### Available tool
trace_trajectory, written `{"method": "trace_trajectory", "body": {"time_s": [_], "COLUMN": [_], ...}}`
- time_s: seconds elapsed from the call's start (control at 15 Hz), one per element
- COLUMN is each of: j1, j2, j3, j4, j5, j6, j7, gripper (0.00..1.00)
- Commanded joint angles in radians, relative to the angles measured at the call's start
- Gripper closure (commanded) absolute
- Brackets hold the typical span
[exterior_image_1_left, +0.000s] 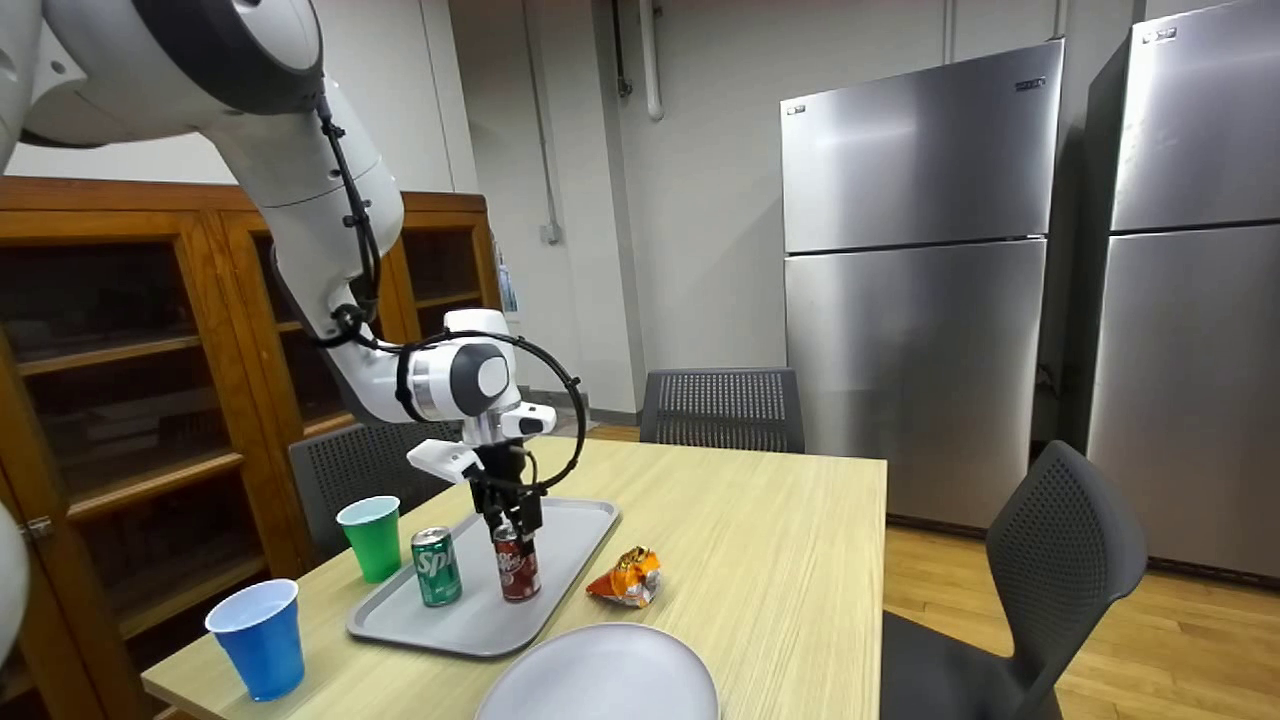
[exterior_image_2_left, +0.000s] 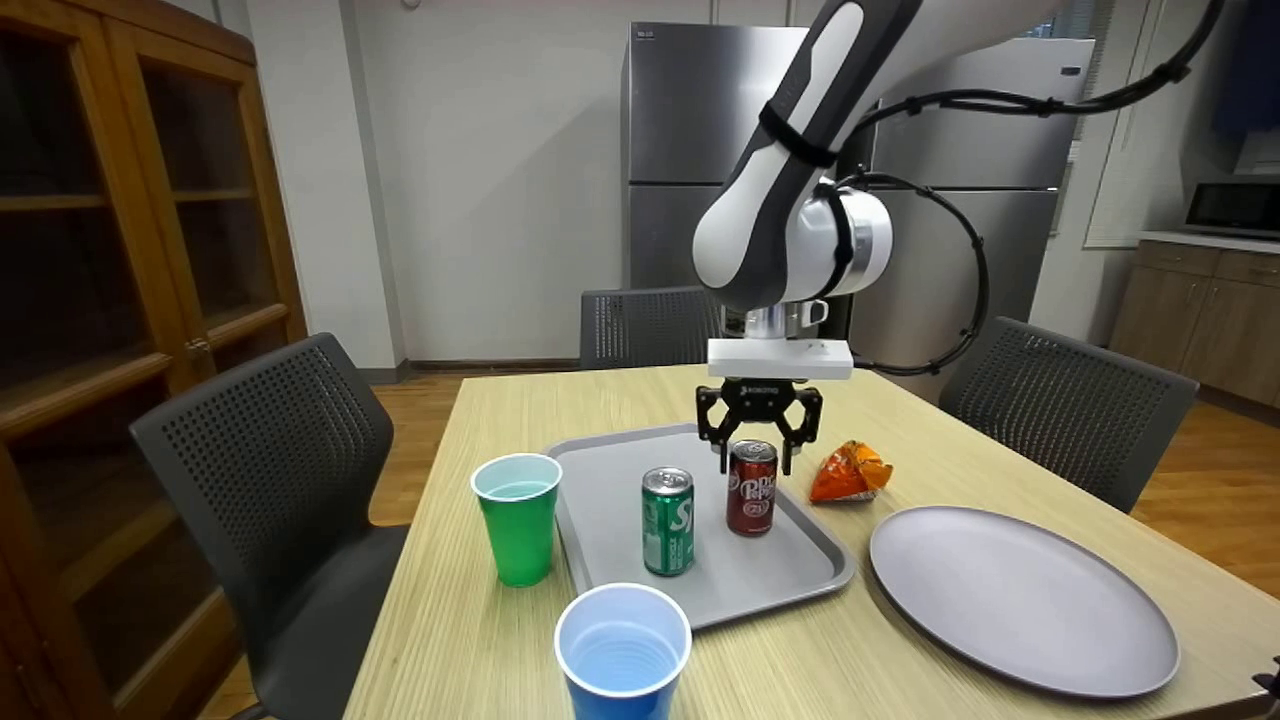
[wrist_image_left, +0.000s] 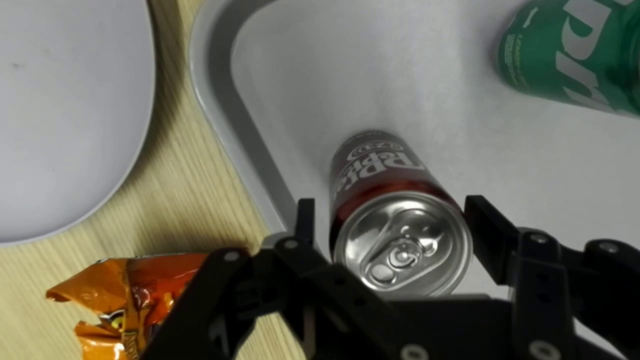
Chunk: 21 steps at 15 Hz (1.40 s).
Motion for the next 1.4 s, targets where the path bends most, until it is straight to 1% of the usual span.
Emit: {"method": "trace_trajectory", "body": {"time_s": [0.0, 0.4, 0.6, 0.73, 0.93, 1.07, 1.33], "j1": [0.013, -0.017, -0.025, -0.025, -0.052, -0.065, -0.124], "j2": [-0.022, -0.119, -0.179, -0.226, -0.304, -0.348, -0.439], "j3": [-0.013, 0.006, 0.006, -0.001, 0.015, 0.012, 0.024], "j4": [0.017, -0.040, -0.084, -0.134, -0.211, -0.256, -0.342], "j5": [-0.023, 0.001, -0.017, -0.052, -0.076, -0.100, -0.085], "j6": [-0.055, -0.051, -0.052, -0.050, -0.059, -0.066, -0.090], "j7": [0.029, -0.002, -0.024, -0.047, -0.109, -0.141, -0.265], "gripper": [0.00, 0.00, 0.00, 0.00, 0.00, 0.00, 0.00]}}
